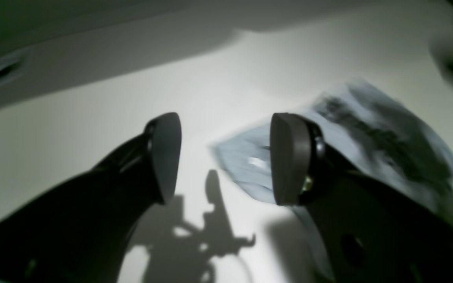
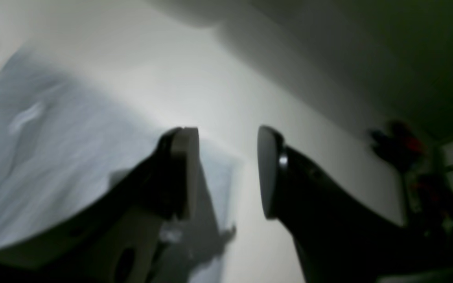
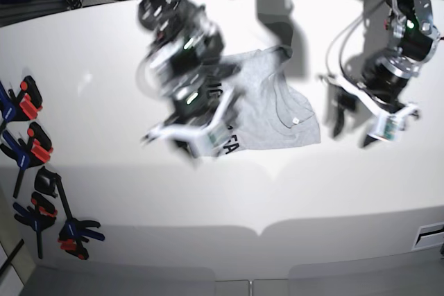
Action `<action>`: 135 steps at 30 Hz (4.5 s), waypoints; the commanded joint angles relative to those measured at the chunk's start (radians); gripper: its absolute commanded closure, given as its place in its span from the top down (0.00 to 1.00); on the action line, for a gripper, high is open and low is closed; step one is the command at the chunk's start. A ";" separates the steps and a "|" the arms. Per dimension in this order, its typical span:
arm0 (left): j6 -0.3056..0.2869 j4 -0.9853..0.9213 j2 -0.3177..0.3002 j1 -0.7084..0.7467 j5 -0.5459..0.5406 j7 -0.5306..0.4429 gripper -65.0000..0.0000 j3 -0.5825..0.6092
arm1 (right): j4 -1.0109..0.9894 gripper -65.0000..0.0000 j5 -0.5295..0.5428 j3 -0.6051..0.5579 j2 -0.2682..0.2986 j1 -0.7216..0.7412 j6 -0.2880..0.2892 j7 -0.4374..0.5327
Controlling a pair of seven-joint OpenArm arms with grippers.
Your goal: Fold the T-shirt properly
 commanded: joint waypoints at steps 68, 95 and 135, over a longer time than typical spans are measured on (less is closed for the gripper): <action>0.152 -0.524 -0.088 -0.227 0.287 -0.094 0.51 0.568 | -0.029 0.36 0.356 0.236 -0.034 -0.354 0.339 -0.106; -0.303 -0.180 -0.087 0.198 -0.540 0.165 0.51 -0.356 | 0.342 0.36 1.062 1.044 -0.028 -0.597 0.607 -0.411; -0.489 -0.779 0.001 0.807 -0.097 -0.045 0.49 0.000 | -0.634 0.36 0.808 0.414 0.410 -0.894 0.607 -0.068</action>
